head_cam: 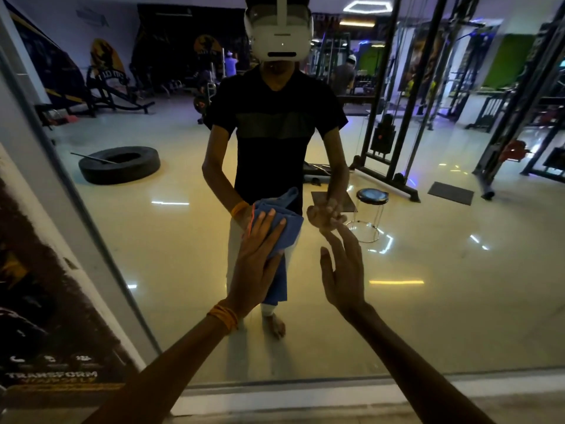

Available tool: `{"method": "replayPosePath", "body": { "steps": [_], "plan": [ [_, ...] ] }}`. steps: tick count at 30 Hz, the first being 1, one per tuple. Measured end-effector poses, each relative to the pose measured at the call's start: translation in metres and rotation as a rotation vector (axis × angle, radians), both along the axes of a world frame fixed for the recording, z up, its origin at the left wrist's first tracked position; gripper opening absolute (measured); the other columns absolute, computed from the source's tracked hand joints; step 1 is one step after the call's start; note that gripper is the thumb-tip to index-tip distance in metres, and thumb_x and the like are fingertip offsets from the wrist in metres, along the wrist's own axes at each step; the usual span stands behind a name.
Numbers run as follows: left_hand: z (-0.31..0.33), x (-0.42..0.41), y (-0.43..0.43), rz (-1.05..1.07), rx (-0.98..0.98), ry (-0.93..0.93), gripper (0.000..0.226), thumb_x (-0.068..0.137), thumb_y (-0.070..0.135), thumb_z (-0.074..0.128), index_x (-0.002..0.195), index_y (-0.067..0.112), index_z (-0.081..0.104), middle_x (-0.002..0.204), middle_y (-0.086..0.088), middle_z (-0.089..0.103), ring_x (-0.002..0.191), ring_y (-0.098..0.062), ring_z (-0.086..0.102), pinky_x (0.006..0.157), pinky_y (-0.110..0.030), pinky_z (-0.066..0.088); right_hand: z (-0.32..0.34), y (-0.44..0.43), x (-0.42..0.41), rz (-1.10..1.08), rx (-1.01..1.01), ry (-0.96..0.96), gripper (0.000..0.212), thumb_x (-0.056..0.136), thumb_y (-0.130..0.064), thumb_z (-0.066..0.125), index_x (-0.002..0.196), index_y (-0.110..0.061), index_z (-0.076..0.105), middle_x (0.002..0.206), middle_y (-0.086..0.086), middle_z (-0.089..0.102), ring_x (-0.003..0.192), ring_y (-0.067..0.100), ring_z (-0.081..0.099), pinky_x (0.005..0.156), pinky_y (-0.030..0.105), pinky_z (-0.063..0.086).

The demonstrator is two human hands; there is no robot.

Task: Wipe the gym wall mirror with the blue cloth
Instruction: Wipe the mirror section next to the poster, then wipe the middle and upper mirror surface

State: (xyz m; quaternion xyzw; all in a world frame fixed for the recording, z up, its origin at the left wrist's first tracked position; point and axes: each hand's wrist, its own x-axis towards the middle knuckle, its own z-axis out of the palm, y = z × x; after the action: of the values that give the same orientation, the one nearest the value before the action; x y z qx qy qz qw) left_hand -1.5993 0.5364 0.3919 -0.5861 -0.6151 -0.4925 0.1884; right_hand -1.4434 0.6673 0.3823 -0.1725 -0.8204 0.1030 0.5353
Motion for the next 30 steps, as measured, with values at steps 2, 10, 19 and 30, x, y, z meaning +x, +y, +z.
{"method": "replayPosePath", "body": {
  "steps": [2,10,19,30],
  "plan": [
    [-0.003,0.004,-0.004,-0.01,0.003,-0.082,0.055,0.111,0.047,0.032,0.162,0.029,0.02,0.169,0.0,0.019,0.159,-0.02,0.012,0.126,-0.058,0.018,-0.001,-0.011,0.002,0.038,-0.106,-0.039,0.035,0.104,-0.021,0.048,0.135,-0.01,0.058,0.144,0.012,0.055,0.139,0.024,0.048,0.114,0.041,0.043],
    [0.0,0.043,-0.037,-0.103,0.005,-0.486,0.047,0.11,0.037,0.038,0.157,0.032,0.033,0.157,0.031,0.037,0.145,-0.017,0.046,0.117,-0.056,0.039,0.036,-0.091,0.004,0.469,-0.996,-0.002,0.027,0.11,-0.022,0.043,0.127,-0.023,0.064,0.125,-0.009,0.069,0.115,0.005,0.066,0.091,0.019,0.052],
    [0.0,0.067,-0.115,-0.236,-0.183,-0.735,0.053,0.103,0.044,0.038,0.154,0.041,0.025,0.162,0.013,0.031,0.146,-0.004,0.036,0.123,-0.032,0.029,0.045,-0.193,0.005,0.597,-1.473,0.037,0.058,0.096,-0.059,0.045,0.142,-0.025,0.056,0.132,0.006,0.069,0.119,0.023,0.067,0.097,0.04,0.054],
    [-0.019,0.043,-0.188,0.028,-0.161,-1.097,0.042,0.095,0.027,0.073,0.134,0.017,0.058,0.132,0.0,0.062,0.118,-0.021,0.064,0.103,-0.049,0.054,0.006,-0.24,0.003,0.43,-1.506,0.021,0.022,0.101,-0.024,0.06,0.119,-0.011,0.064,0.119,0.014,0.071,0.105,0.031,0.068,0.085,0.04,0.058]
  ]
}}
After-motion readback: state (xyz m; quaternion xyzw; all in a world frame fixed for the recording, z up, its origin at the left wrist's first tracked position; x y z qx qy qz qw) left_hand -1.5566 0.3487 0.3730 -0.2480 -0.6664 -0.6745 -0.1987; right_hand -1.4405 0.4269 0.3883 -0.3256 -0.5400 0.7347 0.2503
